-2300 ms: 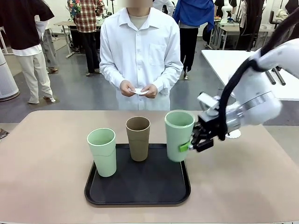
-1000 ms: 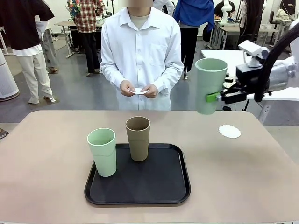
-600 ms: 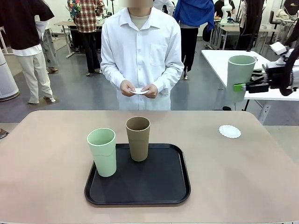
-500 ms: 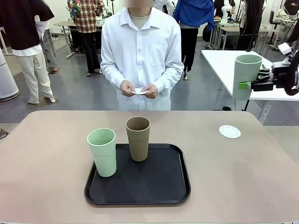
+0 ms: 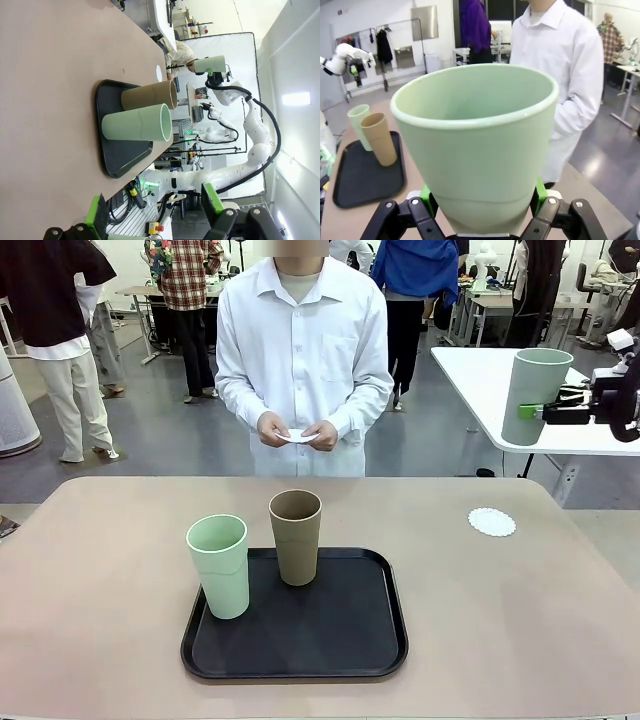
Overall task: Place coasters on the table and set cups on them.
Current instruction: Pick up one Reusable plastic cup and place it on a coaster set by the human.
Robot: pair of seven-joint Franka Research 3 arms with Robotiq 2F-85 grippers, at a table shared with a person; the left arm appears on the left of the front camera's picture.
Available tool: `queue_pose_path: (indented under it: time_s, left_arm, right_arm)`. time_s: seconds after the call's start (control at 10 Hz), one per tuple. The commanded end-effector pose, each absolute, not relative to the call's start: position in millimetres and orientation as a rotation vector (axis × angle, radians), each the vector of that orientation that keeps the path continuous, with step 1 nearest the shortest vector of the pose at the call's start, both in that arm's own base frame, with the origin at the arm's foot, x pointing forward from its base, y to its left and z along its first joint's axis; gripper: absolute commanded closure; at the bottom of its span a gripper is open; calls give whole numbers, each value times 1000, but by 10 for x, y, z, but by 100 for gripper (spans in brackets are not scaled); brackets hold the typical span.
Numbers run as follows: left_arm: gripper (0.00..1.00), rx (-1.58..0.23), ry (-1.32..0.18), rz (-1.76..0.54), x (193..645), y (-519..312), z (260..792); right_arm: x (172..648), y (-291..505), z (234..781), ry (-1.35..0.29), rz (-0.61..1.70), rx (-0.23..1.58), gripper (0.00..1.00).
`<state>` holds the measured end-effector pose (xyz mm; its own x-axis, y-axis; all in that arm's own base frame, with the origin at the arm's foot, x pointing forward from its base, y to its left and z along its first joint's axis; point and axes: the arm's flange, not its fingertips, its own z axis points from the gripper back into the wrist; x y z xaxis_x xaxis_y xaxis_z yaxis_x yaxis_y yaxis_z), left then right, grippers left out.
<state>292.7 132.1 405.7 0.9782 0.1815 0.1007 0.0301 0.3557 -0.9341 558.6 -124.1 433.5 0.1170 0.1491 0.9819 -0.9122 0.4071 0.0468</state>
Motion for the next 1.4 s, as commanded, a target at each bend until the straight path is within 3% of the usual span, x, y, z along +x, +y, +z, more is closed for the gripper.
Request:
queue_pose_path:
  time_s: [0.0,0.8,1.3]
  left_arm:
    - [0,-1223,-215,91,2920,1335,4065]
    - [0,-1223,-215,91,2920,1335,4065]
    - [0,-1223,-215,91,2920,1335,4065]
  right_arm:
    - [5599,-1179,4327,-1200,862,896,16]
    - [5559,-1199,4291,-1174,904,864,16]
    - [5730,-1454,3328,-1078,954,990,16]
